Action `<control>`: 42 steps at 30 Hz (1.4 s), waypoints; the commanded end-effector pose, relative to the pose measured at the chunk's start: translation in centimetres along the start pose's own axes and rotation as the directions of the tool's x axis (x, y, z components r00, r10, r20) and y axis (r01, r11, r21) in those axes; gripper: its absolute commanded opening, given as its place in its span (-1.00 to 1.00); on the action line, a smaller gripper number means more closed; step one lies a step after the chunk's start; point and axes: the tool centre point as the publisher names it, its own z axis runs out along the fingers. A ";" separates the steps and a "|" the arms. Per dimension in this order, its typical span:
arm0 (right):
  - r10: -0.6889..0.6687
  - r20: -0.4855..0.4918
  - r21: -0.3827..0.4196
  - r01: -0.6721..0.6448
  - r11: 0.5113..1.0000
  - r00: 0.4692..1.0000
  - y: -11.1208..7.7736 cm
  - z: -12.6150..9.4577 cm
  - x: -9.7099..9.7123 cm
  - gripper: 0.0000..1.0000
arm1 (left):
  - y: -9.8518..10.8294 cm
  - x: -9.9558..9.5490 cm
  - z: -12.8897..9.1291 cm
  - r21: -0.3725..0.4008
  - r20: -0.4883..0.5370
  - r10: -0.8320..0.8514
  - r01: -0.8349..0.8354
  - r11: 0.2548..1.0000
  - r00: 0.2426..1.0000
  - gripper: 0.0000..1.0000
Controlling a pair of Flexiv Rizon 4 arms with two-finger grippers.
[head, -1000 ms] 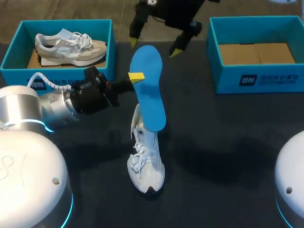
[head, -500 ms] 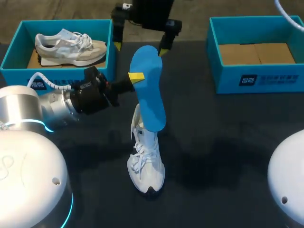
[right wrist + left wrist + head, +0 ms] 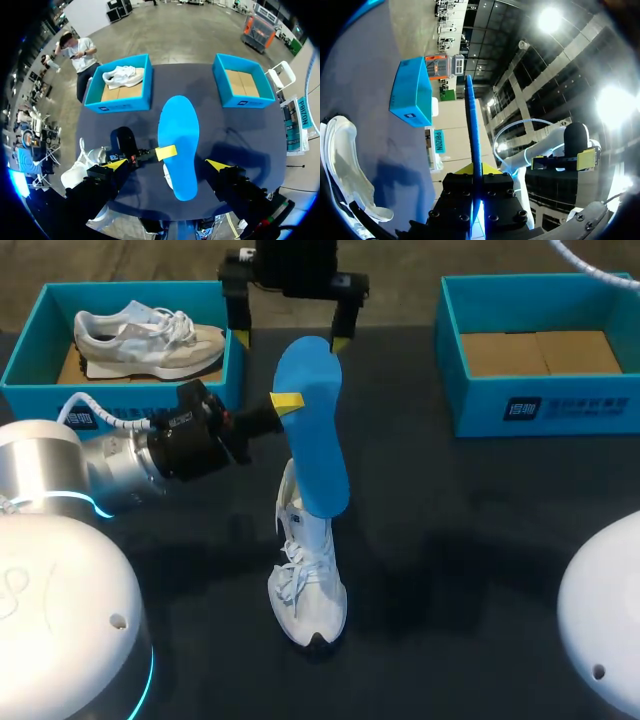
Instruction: Take the shoe out of the shoebox, open the shoe tongue, remove and reinsert the insole, then place the shoe into the shoebox
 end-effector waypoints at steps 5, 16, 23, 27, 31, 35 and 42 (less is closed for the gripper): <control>0.001 0.004 0.001 -0.001 1.000 1.000 0.1 0.0 0.2 1.00 | 0.1 0.1 0.0 0.004 0.003 0.000 0.000 1.000 1.000 -1.00; 0.007 -0.134 0.012 -0.006 1.000 0.991 -0.1 0.0 -2.9 1.00 | 0.1 0.1 0.0 0.004 0.003 0.000 0.000 1.000 1.000 -1.00; -0.024 -0.228 -0.004 0.024 1.000 0.973 0.1 0.4 -4.6 1.00 | 0.1 0.1 0.0 0.004 0.003 0.000 0.000 1.000 1.000 -1.00; -0.025 -0.289 -0.006 0.024 1.000 0.957 0.1 0.6 -5.9 1.00 | 0.1 0.1 0.0 0.004 0.003 0.000 0.000 1.000 1.000 -1.00; -0.021 -0.375 -0.006 0.020 1.000 0.927 0.2 0.9 -7.2 1.00 | 0.1 0.1 0.0 0.004 0.003 0.000 0.000 1.000 1.000 -1.00; -0.027 -0.442 0.000 0.030 1.000 0.897 0.3 1.0 -8.5 1.00 | 0.1 0.1 0.0 0.004 0.003 0.000 0.000 1.000 1.000 -1.00; -0.028 -0.563 0.004 0.037 0.999 0.826 0.5 1.3 -10.4 1.00 | 0.1 0.1 0.0 0.004 0.003 0.000 0.000 1.000 1.000 -1.00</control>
